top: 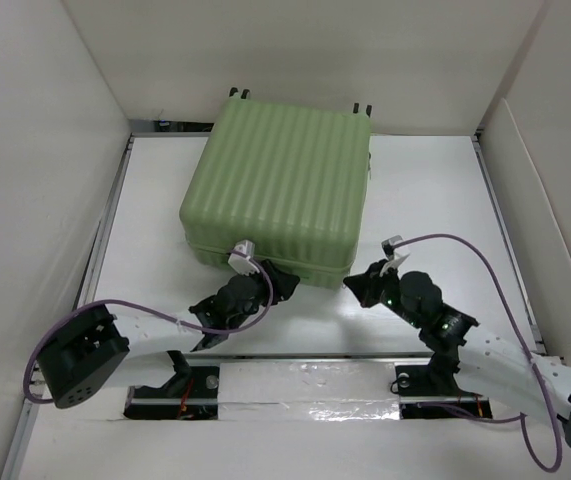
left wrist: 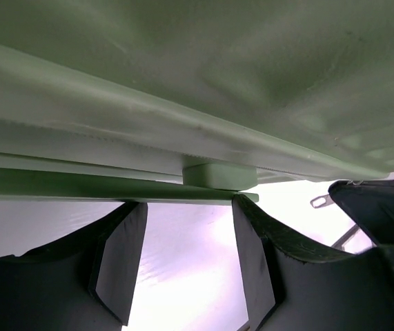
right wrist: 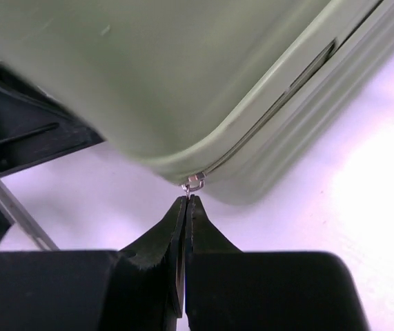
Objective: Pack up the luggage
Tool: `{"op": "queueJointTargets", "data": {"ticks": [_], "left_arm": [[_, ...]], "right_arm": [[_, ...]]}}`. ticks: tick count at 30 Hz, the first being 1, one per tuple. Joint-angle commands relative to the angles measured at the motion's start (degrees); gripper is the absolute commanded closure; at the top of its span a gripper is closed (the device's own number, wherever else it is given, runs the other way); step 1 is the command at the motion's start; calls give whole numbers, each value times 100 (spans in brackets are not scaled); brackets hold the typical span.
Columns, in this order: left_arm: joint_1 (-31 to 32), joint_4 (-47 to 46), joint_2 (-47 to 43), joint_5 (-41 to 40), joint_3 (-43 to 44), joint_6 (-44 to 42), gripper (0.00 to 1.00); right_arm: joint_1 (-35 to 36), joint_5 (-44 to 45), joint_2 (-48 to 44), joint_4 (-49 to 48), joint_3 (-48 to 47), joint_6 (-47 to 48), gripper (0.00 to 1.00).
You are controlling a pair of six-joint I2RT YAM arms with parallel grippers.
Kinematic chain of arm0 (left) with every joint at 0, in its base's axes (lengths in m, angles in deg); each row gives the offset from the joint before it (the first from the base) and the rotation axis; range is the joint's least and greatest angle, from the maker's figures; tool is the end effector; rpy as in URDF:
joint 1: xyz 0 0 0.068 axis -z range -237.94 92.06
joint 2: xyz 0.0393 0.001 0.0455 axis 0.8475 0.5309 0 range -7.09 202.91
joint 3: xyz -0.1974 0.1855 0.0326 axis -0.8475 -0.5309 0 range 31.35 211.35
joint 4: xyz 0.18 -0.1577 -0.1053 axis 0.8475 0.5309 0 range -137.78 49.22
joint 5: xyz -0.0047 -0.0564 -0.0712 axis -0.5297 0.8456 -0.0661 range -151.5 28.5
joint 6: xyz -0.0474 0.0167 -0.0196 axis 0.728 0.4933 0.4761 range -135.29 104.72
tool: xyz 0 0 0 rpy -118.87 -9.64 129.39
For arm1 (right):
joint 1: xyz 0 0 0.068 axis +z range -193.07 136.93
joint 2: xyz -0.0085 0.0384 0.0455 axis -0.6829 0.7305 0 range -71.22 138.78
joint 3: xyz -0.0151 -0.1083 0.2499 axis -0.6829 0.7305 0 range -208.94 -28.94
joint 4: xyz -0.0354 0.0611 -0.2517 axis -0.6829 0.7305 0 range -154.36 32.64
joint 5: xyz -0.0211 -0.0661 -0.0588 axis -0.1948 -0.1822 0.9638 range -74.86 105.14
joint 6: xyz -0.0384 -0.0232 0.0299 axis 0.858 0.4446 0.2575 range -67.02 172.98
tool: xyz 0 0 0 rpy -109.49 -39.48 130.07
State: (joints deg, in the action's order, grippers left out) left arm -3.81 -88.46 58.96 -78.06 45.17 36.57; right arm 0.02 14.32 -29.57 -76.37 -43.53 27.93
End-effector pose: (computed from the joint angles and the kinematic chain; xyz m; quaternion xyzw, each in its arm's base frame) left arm 0.1349 -0.1694 0.1762 -0.0758 0.7682 -0.4327 0.4658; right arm 0.1268 0.1193 0.2024 -0.1287 0.7832 0.3455 0.5007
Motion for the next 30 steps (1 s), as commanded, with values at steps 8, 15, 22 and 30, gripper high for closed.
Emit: {"op": "queueJointTargets", "data": {"ticks": [8,15,22,30], "left_arm": [[-175,-1362,944,-103,902,-422,53],[212,-1117,789,-348,947,-528,53],[160,1059,-1590,-1638,287,-764,45],[-1772,2636,-3519,-2186,1218,-1039,46]], "right_arm": [[2580,1766,463,1351,-746,-1501,100],[2617,3061,2494,166,-1713,-1529,100],[2380,3185,2463,42,-1750,-1414,100],[2010,2719,2190,-91,-1441,-1116,100]]}}
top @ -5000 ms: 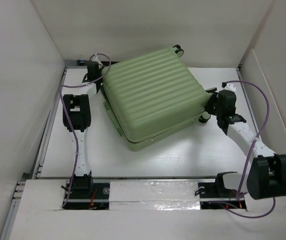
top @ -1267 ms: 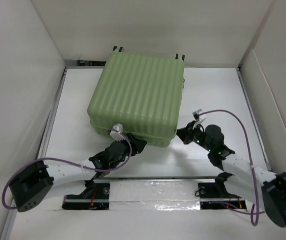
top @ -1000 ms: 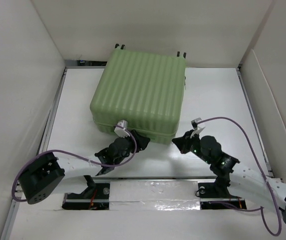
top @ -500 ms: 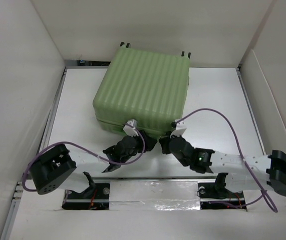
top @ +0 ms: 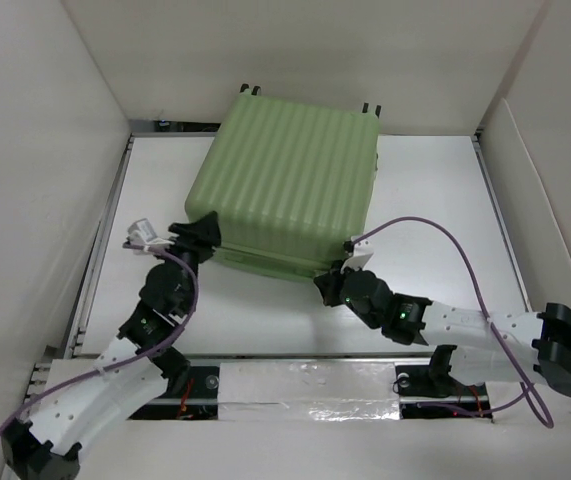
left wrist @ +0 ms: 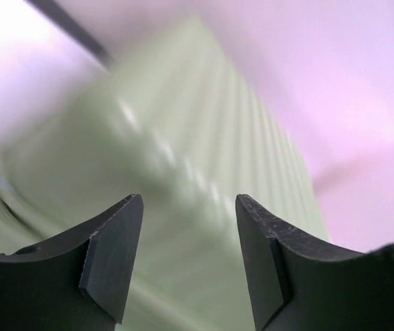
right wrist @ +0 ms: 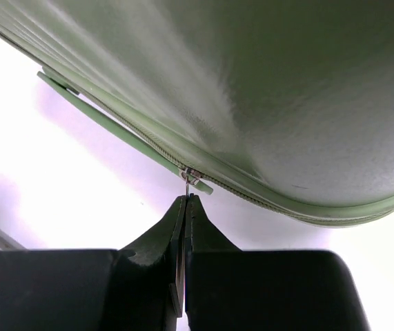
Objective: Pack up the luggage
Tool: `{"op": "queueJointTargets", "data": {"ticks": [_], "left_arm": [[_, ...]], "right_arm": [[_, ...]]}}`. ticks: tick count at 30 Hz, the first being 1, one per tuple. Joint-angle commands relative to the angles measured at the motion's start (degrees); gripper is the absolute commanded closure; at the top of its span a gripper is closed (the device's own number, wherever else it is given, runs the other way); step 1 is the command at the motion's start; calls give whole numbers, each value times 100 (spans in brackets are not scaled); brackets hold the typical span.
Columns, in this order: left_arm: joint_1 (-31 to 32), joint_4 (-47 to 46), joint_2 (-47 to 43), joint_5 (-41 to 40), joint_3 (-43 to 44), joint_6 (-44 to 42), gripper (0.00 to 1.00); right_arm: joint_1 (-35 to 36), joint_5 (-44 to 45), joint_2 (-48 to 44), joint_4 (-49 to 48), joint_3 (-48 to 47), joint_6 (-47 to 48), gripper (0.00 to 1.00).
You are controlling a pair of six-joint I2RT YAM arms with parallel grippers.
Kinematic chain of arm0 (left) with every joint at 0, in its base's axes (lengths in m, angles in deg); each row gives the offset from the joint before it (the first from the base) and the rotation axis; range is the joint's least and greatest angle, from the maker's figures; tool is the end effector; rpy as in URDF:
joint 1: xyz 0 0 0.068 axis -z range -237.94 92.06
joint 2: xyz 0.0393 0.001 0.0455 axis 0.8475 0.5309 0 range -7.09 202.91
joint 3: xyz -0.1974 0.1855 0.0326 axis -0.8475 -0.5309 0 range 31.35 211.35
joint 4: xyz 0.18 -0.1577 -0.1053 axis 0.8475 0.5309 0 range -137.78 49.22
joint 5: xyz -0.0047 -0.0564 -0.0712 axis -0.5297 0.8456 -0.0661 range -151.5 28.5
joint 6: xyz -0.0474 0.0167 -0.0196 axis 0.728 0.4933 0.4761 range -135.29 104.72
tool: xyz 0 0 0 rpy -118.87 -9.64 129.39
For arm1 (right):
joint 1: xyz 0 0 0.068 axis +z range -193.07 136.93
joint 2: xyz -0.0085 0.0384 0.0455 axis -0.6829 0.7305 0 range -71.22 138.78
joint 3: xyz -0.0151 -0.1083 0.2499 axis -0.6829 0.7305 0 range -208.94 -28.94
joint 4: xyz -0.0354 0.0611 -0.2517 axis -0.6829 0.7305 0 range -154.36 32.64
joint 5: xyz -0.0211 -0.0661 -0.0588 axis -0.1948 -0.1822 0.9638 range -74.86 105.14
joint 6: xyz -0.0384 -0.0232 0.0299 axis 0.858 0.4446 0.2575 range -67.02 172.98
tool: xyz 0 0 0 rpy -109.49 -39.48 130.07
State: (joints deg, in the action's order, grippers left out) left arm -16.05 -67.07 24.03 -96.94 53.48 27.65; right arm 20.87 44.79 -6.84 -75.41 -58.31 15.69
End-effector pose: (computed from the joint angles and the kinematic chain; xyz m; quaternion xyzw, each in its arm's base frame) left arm 0.1230 -0.0827 0.2894 -0.2392 0.6082 -0.3493 0.6715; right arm 0.1199 0.2050 0.2175 -0.0511 0.8209 0.2710 0.5000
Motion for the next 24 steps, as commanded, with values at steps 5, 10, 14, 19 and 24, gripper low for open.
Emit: {"op": "queueJointTargets", "data": {"ticks": [5,10,14,19,24], "left_arm": [[-1849,208,333,-157,670,575,48],[-3746,215,1483,1106,1196,856,48],[-5146,-320,3211,3838,1390,1084,52],[-4270,-681,3586,3730,1269,690,53],[-3235,-963,3498,3597,767,602,53]], "right_arm": [[-128,-591,-118,-91,-69,311,100],[-128,-671,-162,-20,-69,416,100],[-128,-793,-303,-38,71,451,100],[56,-698,-557,190,89,373,100],[259,-451,-1329,927,89,267,100]]}}
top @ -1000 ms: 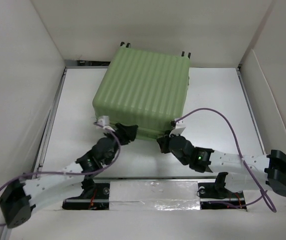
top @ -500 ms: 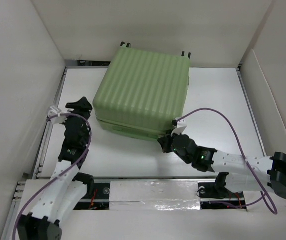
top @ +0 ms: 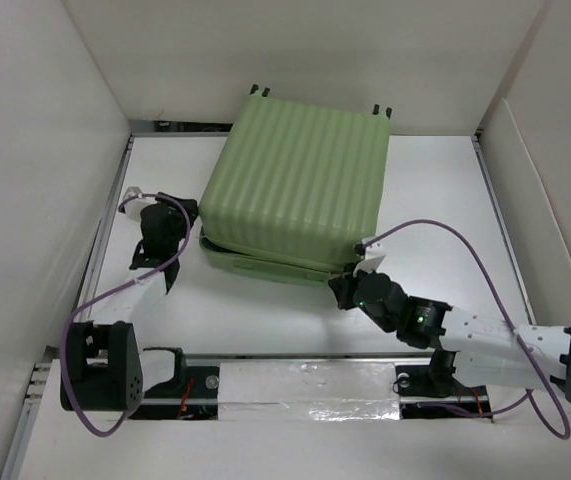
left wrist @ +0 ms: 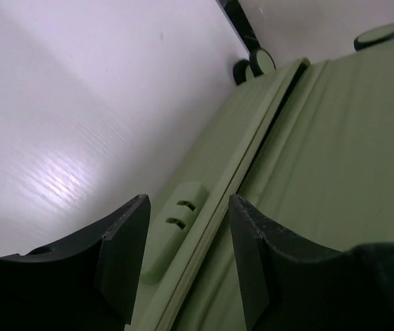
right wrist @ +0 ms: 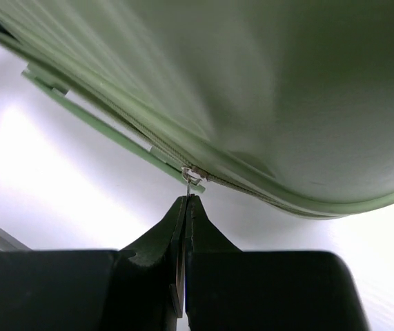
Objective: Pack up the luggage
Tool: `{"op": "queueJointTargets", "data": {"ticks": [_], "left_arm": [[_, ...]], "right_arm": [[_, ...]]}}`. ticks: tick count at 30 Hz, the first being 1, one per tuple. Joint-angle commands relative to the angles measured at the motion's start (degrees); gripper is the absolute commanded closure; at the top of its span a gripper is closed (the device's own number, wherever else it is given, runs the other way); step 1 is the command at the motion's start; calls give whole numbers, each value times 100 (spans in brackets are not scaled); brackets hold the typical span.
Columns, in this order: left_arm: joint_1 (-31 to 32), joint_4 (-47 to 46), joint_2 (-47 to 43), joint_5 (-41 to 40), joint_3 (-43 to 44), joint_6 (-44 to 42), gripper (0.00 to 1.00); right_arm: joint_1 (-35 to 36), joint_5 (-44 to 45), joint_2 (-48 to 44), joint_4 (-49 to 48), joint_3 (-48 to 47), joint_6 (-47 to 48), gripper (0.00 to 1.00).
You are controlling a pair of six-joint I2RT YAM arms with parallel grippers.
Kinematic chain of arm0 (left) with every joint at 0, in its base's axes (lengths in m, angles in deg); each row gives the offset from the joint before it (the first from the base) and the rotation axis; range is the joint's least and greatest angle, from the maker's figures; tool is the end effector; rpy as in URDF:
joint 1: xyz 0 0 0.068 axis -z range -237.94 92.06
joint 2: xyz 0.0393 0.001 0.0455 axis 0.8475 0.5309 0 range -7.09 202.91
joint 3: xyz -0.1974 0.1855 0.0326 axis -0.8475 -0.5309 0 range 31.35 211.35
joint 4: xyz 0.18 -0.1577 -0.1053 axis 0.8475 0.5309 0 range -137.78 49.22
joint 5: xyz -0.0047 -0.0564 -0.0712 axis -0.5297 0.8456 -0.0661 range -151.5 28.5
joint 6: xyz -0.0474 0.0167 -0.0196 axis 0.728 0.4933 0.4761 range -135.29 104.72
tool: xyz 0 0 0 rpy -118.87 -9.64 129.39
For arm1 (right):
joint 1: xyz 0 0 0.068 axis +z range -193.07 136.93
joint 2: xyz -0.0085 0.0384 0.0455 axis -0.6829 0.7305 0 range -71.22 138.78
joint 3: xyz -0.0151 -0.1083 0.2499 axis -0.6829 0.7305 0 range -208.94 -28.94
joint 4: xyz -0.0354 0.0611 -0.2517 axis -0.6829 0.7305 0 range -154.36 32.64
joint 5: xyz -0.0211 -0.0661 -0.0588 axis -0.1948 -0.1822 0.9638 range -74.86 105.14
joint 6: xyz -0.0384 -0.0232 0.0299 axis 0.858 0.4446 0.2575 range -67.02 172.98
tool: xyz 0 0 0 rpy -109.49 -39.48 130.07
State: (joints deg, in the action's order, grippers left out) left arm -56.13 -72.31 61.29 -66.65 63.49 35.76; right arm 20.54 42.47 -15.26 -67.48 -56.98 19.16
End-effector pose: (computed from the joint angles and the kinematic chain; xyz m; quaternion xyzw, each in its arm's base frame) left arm 0.2630 -0.0052 0.2403 -0.3485 0.6925 -0.2496 0.5803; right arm 0.1092 0.1832 0.2262 -0.0874 0.8238 0.2621 0.4949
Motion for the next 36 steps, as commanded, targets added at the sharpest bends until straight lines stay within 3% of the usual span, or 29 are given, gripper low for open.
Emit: {"op": "queueJointTargets", "data": {"ticks": [1,5,9,14,18,22,26,31,34,35,36], "left_arm": [[960,-456,-246,385,-400,-209,53],[1953,-771,-683,172,-1138,193,53],[2990,-913,-1212,-415,-1710,730,53],[4264,-895,-1686,-1102,-2063,1337,53],[4915,-546,-2161,-1750,-1932,1522,54],[5347,70,-2811,-2411,-1747,1382,57],[5243,897,-3575,-3053,-1492,900,55],[4287,599,-3455,-2869,-1142,319,41],[3032,259,-2981,-2371,-772,-102,31],[2245,108,-2571,-2090,-632,-156,30],[1854,-137,-2332,-1417,-482,-139,29]], "right_arm": [[292,-211,-594,231,-1,-124,100],[511,-149,-903,461,175,-300,100],[862,-290,-535,164,70,-406,100],[1679,-132,964,-172,-719,-327,100],[2373,-307,2081,-163,-1956,-11,100],[2629,-588,2856,-444,-2618,261,100],[2630,-650,3070,-699,-2682,359,100],[2630,-458,2491,-1026,-2155,360,100],[2630,-167,1902,-700,-1751,184,100],[2630,-149,1744,-691,-1619,157,100],[2630,-149,1447,-699,-1383,122,100]]}}
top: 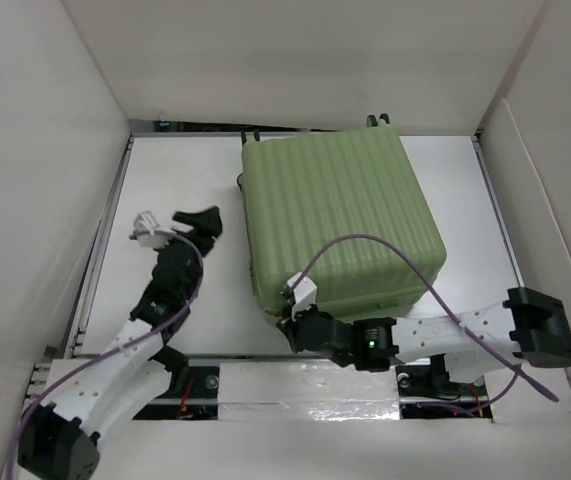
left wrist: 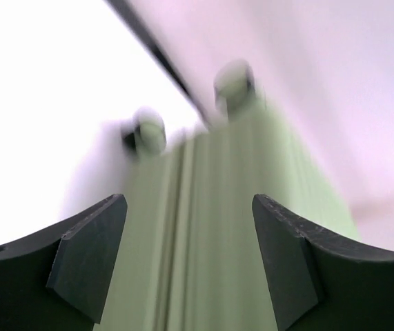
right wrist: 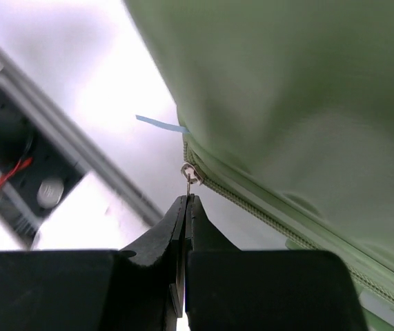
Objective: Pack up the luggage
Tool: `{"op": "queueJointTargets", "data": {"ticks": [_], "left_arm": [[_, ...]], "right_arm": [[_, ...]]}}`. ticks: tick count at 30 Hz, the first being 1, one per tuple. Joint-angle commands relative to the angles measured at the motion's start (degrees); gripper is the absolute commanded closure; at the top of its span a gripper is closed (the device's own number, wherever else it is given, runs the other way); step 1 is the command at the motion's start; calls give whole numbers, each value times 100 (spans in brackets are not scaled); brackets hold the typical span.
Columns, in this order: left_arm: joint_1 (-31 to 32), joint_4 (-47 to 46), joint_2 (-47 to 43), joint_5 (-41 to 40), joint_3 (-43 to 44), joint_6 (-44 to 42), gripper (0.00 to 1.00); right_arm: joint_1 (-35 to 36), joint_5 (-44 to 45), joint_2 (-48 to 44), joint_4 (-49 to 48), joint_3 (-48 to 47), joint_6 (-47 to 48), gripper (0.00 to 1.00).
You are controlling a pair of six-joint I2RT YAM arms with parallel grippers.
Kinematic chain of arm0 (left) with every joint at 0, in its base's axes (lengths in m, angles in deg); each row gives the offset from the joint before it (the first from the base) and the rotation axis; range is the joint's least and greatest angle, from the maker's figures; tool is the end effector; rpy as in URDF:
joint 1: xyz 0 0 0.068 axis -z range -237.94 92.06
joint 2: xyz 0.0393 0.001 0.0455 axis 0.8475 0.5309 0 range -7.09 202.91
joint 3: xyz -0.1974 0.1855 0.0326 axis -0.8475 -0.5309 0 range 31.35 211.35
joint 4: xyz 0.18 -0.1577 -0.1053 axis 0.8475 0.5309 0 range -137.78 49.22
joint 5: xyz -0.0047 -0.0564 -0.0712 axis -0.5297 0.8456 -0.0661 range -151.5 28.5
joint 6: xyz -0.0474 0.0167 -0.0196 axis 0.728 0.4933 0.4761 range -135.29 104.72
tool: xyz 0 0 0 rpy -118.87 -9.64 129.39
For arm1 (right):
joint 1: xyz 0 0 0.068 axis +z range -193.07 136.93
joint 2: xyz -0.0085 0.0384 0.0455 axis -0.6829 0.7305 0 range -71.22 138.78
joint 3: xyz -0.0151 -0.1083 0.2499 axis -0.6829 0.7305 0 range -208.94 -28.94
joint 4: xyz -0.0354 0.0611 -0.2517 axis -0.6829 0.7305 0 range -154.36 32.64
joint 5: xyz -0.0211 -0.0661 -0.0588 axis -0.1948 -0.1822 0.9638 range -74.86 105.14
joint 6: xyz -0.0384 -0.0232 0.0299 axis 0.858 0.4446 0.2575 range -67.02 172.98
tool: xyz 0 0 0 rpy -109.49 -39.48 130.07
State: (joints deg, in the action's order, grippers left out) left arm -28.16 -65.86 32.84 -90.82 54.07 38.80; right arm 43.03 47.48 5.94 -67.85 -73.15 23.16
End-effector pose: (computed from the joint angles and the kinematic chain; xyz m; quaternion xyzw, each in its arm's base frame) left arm 0.1600 -0.0716 0.2694 -0.3191 0.6256 -0.3286 0.6315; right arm 0.0387 0.2882 0.2368 -0.2674 0.7977 0.2828 0.4607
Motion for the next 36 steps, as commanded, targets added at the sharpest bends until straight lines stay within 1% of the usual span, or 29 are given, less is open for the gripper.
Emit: {"op": "queueJointTargets", "data": {"ticks": [1,2,3,4,5,6,7,8,9,11,12,13,15,17,19,20,21,23,24,26,28,29,30,31,32,36], "left_arm": [[-1304,-967,812,1364,827,-495,28],[-1613,-1090,1512,1698,1074,-452,27],[-2077,-1257,1867,2319,1329,-391,27],[-2238,-1372,2279,2569,1610,-529,25],[-2318,-1277,3145,2737,2396,-548,19],[-2371,-859,3571,3043,2830,-609,18],[-2372,-707,4002,3246,3278,-766,17],[-2372,-496,4806,3414,4170,-1038,15],[-2372,-59,5136,3868,4571,-1119,14],[-2372,112,5865,4214,5413,-1251,13],[-2372,130,6000,4502,5566,-1251,13],[-2372,78,6097,4610,5707,-1234,11],[-2372,-193,6212,4760,5673,-1085,5],[-2372,-195,6369,5146,5682,-979,4],[-2372,-370,6388,5252,5516,-795,3],[-2372,-484,6370,5296,5289,-716,3],[-2372,-764,6379,5357,5191,-628,3],[-2372,-950,6396,5656,4980,-382,3],[-2372,-1299,6370,5761,4866,-277,3],[-2310,-1600,6257,5780,4559,21,4],[-2179,-1812,6212,5736,4452,145,5],[-2178,-1899,6203,5718,4330,329,6],[-2126,-2179,6186,5683,4268,435,10],[-2125,-2269,6203,5613,4241,523,13],[-2125,-2339,6247,5578,4232,698,18],[-2125,-2620,6344,5314,4302,867,30]], "right_arm": [[381,-641,-807,-671,333,-296,100],[381,-641,-939,-662,412,-313,100],[381,-650,-1166,-636,491,-322,100],[381,-650,-1273,-618,588,-305,100],[381,-650,-1370,-583,623,-305,100],[381,-632,-1528,-453,650,-296,100],[381,-623,-1599,-364,676,-322,100],[381,-632,-1660,-259,676,-340,100],[381,-615,-1722,-23,668,-366,100],[381,-597,-1889,146,711,-445,100],[381,-588,-1950,251,738,-471,100],[381,-562,-2003,295,773,-533,100],[328,-510,-2170,313,895,-551,100],[328,-483,-2302,261,957,-568,100],[275,-457,-2320,269,975,-560,100],[275,-456,-2320,287,967,-568,100],[275,-456,-2311,296,958,-551,100],[222,-474,-2276,322,949,-560,100],[222,-517,-2241,331,940,-560,100],[222,-527,-2206,331,940,-586,100],[170,-509,-2188,331,949,-638,100],[170,-518,-2188,331,949,-647,100],[118,-527,-2206,331,966,-656,100],[117,-535,-2215,322,958,-648,100],[117,-544,-2258,314,966,-648,100],[117,-518,-2399,331,1001,-656,100]]}}
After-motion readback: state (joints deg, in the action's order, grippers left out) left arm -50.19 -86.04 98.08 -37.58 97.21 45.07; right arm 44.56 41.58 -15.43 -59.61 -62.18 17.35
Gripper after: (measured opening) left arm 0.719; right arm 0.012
